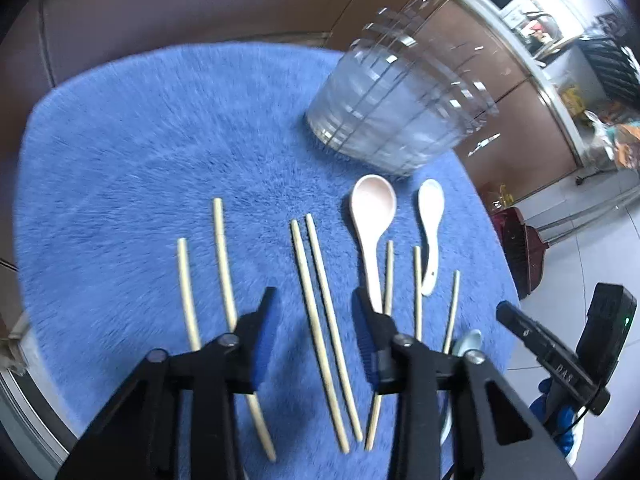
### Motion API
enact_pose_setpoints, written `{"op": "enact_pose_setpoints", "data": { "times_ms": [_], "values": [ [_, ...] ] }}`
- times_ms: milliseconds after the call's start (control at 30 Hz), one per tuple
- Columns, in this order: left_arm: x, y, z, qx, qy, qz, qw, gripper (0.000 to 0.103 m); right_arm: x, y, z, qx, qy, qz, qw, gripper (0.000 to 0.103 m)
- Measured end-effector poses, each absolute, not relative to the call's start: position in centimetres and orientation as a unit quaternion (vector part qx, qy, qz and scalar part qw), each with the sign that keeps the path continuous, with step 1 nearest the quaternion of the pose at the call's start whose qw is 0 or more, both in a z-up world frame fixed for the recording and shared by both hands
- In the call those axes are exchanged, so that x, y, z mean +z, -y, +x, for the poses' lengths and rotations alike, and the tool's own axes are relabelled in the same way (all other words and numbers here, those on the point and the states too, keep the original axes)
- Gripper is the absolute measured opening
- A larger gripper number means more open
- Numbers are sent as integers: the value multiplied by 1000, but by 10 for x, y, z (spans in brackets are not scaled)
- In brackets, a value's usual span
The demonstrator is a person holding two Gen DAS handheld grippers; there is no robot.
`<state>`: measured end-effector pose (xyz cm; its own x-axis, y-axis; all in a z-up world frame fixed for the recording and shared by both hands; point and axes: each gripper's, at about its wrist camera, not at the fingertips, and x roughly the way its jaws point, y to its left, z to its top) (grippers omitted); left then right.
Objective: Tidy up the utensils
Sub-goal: 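Lower the left tool and close it on a wooden chopstick while the right tool grasps another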
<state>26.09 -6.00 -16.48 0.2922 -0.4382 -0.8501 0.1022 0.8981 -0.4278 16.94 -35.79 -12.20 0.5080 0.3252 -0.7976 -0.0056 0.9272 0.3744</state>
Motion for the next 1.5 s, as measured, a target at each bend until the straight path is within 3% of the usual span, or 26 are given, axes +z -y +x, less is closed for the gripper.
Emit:
{"op": "enact_pose_setpoints", "data": {
  "times_ms": [433, 900, 1133, 1500],
  "values": [
    [-202, 86, 304, -137, -620, -112, 764, 13, -158, 356, 216, 79, -560, 147, 812, 17],
    [-205, 111, 307, -122, -619, -69, 773, 7, -180, 338, 240, 52, -588, 124, 798, 10],
    [-196, 108, 295, -142, -593, -81, 789, 5, -178, 337, 237, 55, -570, 159, 804, 7],
    [-147, 94, 251, -163, -518, -82, 836, 5, -123, 328, 187, 124, -470, 181, 855, 6]
  ]
}}
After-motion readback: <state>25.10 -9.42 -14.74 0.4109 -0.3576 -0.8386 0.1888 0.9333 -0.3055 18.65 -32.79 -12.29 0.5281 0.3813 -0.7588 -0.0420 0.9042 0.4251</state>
